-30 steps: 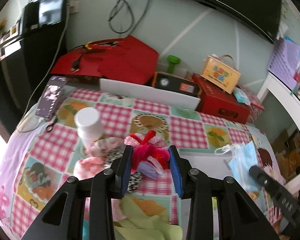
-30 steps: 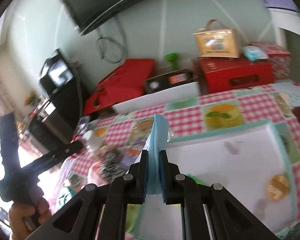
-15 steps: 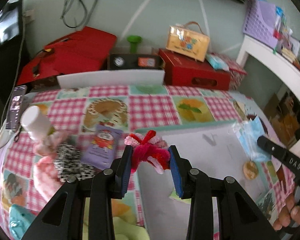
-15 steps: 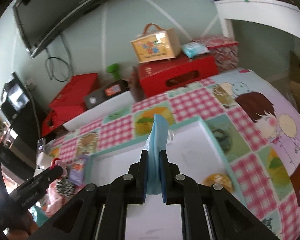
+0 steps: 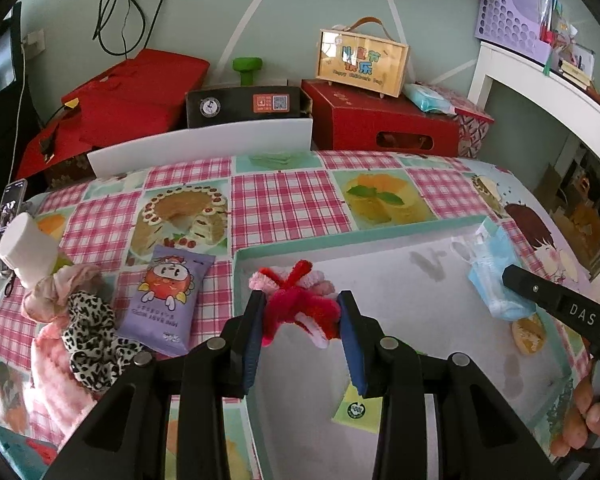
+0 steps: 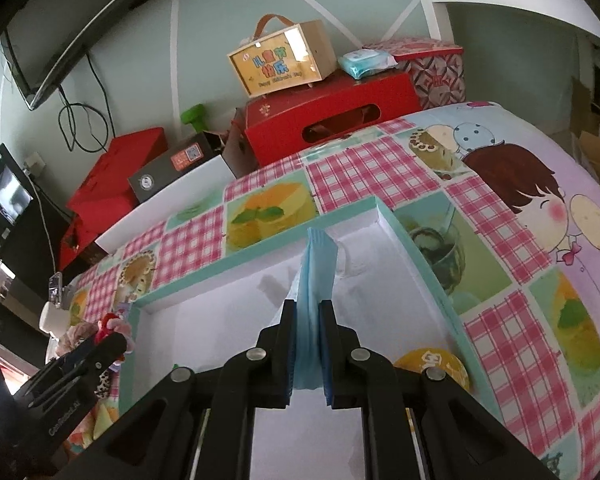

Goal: Organize soft objects
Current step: 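Lower the blue mask into the tray and open the right tool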

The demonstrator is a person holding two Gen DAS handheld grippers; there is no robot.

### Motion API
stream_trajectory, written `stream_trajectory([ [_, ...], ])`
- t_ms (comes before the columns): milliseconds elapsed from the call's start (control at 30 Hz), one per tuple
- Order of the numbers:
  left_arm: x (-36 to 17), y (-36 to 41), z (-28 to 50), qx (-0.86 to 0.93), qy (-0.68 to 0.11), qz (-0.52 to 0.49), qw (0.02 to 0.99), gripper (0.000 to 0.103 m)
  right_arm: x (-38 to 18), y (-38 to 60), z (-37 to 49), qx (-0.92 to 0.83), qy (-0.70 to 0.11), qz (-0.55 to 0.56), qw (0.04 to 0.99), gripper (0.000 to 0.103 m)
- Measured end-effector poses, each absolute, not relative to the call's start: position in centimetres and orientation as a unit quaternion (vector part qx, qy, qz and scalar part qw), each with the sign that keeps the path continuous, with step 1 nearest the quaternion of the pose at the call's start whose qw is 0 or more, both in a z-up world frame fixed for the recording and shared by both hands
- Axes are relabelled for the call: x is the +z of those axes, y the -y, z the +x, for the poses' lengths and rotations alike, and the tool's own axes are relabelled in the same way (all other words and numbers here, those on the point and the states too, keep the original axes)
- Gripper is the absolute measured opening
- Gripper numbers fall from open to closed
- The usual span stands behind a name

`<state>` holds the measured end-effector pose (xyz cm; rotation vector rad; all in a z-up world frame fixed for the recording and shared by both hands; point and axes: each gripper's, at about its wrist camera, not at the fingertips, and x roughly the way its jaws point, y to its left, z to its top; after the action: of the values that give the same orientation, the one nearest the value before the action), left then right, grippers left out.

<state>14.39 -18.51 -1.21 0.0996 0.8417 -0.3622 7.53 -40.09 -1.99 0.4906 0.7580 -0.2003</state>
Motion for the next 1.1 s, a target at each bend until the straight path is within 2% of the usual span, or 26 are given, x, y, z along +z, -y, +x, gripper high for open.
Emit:
stream_trajectory([
  [233,-2.3,18.5,15.0,-0.173,-0.420,0.050,0.890,0.038,-2.3,40.1,7.7,-0.119,-0.377,0.222,0.891,0.015],
  [400,-2.0,18.6,14.8,-0.177,-0.422,0.050,0.888,0.052,-2.3,40.1,7.6,-0.123,-0.382,0.219,0.889,0.015],
  [533,-1.9,18.9,14.6,-0.180,-0.426,0.054,0.885,0.052,-2.3,39.9,7.6,-0.129,-0.389,0.214,0.887,0.015],
  [633,-1.7,18.7,14.6,-0.180,-0.431,0.050,0.883,0.056,-2.1,39.8,7.5,-0.134,-0.393,0.210,0.885,0.020],
  [700,-1.6,18.5,14.6,-0.180,-0.431,0.046,0.883,0.074,-2.0,39.6,7.5,-0.136,-0.395,0.205,0.885,0.024],
  [800,-1.1,18.1,14.5,-0.178,-0.426,0.039,0.886,0.075,-1.9,39.2,7.7,-0.136,-0.401,0.195,0.885,0.031],
  [933,-0.6,17.8,14.4,-0.174,-0.418,0.040,0.891,0.077,-2.0,38.5,7.9,-0.137,-0.411,0.178,0.884,0.055],
  [1000,-0.4,17.5,14.4,-0.167,-0.414,0.039,0.894,0.078,-2.0,38.2,8.0,-0.137,-0.414,0.171,0.884,0.056],
  [1100,-0.3,16.9,14.6,-0.155,-0.413,0.035,0.897,0.079,-2.1,37.7,8.2,-0.136,-0.418,0.158,0.884,0.068],
])
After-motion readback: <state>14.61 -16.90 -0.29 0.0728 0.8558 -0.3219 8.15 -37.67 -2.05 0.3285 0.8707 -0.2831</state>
